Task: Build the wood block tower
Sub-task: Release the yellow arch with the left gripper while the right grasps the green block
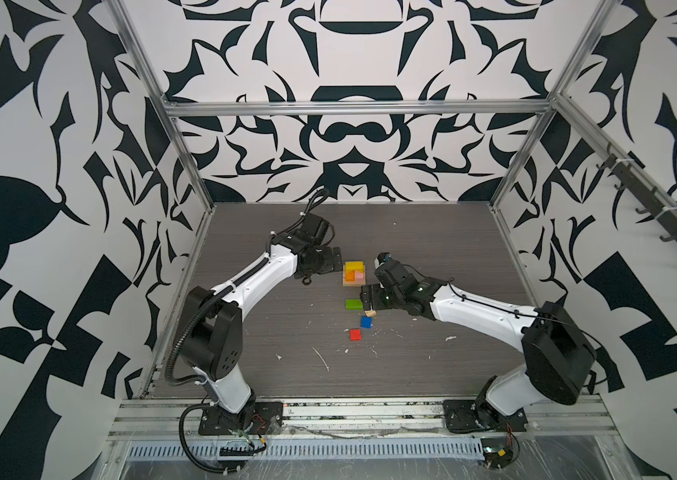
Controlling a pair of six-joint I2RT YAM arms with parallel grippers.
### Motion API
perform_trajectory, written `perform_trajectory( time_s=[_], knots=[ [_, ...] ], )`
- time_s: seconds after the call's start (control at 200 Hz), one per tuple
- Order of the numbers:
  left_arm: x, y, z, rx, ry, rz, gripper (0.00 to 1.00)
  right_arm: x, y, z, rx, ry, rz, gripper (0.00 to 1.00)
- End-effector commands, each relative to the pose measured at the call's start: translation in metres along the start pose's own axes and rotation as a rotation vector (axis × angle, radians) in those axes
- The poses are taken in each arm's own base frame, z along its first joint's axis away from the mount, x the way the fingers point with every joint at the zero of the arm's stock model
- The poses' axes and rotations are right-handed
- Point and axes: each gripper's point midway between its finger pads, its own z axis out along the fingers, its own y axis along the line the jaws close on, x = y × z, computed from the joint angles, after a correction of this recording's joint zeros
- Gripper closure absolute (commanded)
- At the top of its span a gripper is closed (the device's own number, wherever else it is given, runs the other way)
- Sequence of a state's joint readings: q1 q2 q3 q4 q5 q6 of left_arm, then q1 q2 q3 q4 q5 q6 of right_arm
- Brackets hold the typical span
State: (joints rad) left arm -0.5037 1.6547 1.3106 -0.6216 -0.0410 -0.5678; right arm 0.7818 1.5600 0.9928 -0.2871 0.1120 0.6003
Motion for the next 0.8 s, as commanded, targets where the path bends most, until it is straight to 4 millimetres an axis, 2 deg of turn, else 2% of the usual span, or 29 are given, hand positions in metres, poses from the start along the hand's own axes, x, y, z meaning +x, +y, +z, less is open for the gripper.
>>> perform_trajectory(
  time_s=[0.0,0.13,0.255,0.505,0.595,0.795],
  knots=[
    [-0.004,0.006,-0.018,0.047,-0.057,-0.008,0.0,-0.009,0.006,-0.001,0.036,-0.017,0.019,0.07],
    [0.001,0.025,-0.025,0.066,-0.058,-0.046,0.0,-0.008,0.012,0.01,0.065,0.014,0.024,0.08],
    [0.005,0.036,-0.033,0.074,-0.071,-0.043,0.01,-0.005,0.026,0.025,0.059,0.051,0.013,0.09],
    [0.009,0.04,-0.044,0.141,-0.128,0.001,0.01,-0.001,0.041,0.055,0.108,0.12,0.009,0.12],
    [0.01,0.038,-0.045,0.168,-0.134,0.011,0.01,-0.001,0.045,0.061,0.117,0.126,0.011,0.13],
    [0.016,0.039,-0.039,0.188,-0.127,0.036,0.0,0.005,0.041,0.068,0.155,0.141,0.028,0.15]
  ],
)
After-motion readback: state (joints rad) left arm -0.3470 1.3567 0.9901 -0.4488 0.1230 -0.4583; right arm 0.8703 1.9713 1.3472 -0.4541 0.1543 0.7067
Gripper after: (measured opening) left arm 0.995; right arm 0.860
